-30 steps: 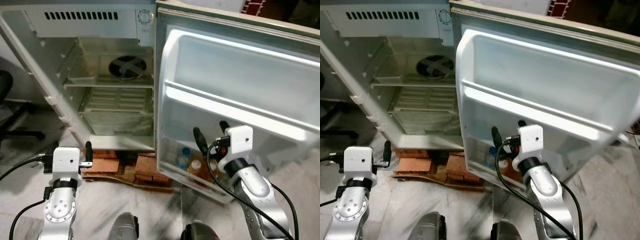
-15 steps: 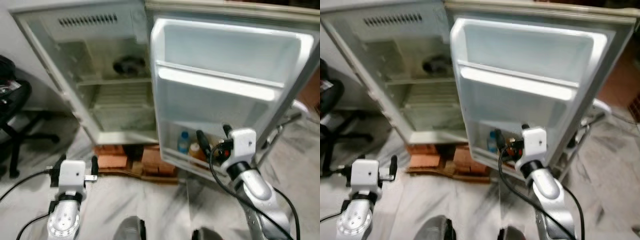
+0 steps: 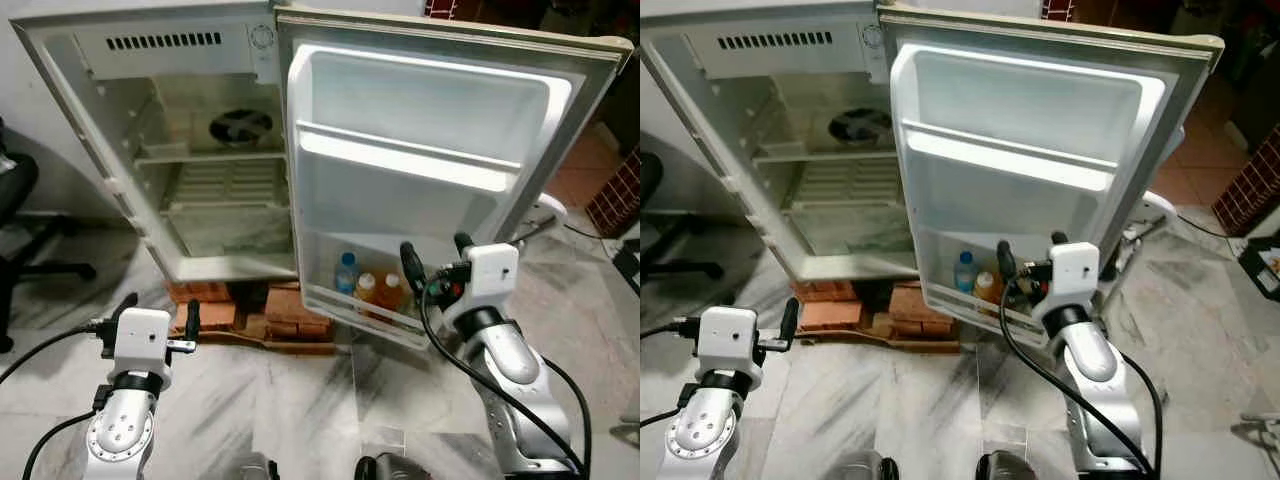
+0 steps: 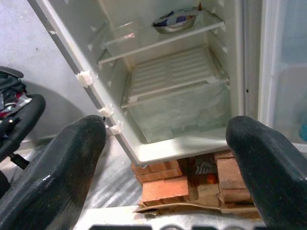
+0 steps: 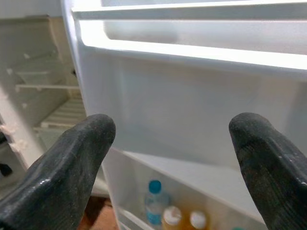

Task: Restocking fridge

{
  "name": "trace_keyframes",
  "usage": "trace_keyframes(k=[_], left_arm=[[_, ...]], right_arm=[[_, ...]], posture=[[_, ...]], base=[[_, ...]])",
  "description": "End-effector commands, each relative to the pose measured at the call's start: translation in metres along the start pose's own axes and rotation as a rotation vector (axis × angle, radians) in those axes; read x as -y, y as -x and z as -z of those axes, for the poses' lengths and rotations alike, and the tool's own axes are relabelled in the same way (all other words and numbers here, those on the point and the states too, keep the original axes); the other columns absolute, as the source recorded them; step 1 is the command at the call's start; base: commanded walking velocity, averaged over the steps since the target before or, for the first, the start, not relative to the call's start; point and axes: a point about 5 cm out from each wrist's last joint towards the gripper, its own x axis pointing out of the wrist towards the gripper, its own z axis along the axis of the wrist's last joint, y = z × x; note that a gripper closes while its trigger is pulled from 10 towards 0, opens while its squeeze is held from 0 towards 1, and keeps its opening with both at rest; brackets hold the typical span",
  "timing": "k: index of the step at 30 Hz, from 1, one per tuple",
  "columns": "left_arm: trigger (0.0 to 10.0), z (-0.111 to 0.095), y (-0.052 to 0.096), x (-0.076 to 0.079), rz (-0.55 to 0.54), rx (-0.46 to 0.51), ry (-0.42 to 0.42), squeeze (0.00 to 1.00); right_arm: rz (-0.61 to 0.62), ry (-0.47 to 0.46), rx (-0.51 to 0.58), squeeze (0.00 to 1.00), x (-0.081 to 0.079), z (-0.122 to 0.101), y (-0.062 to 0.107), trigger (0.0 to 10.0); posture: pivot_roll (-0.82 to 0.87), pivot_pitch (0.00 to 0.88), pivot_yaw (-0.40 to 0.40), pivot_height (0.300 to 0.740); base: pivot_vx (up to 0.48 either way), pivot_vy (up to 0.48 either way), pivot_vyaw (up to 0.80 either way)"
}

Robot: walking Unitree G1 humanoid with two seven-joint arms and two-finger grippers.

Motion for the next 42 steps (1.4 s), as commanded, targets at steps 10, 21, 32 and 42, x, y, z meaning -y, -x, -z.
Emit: trace_keyframes(k=[10,21,32,42], left_arm=[[10.0,-0.004,-0.004,-0.001,0.003,0.013,0.000,0.00],[10.0,-0.004,-0.005,0.000,0.002,0.016,0.001,0.00],[10.0,-0.005,-0.005,0.001,0.002,0.016,-0.003,0.00],[10.0,-0.004,-0.004,-0.001,-0.029,0.019,-0.005,0.00]], right_arm=[[-0.023,0.020,0.034,0.00,-0.003,-0.001,-0.003,10.0],[-0.062,-0.011,0.043,0.00,-0.007,0.000,-0.004,10.0],[-0.143,-0.052,0.016,0.00,-0.014,0.009,0.001,10.0],[-0.155,-0.001,0.043,0.00,-0.012,0.004,-0.002,10.0]], posture=[[0.02,0.084,0.057,0.740],[0.02,0.082,0.056,0.740],[0.02,0.086,0.052,0.740],[0.02,0.088,0.052,0.740]], base=[[0.000,-0.448,0.00],[0.000,-0.480,0.00],[0.000,-0.170,0.00],[0.000,-0.184,0.14]])
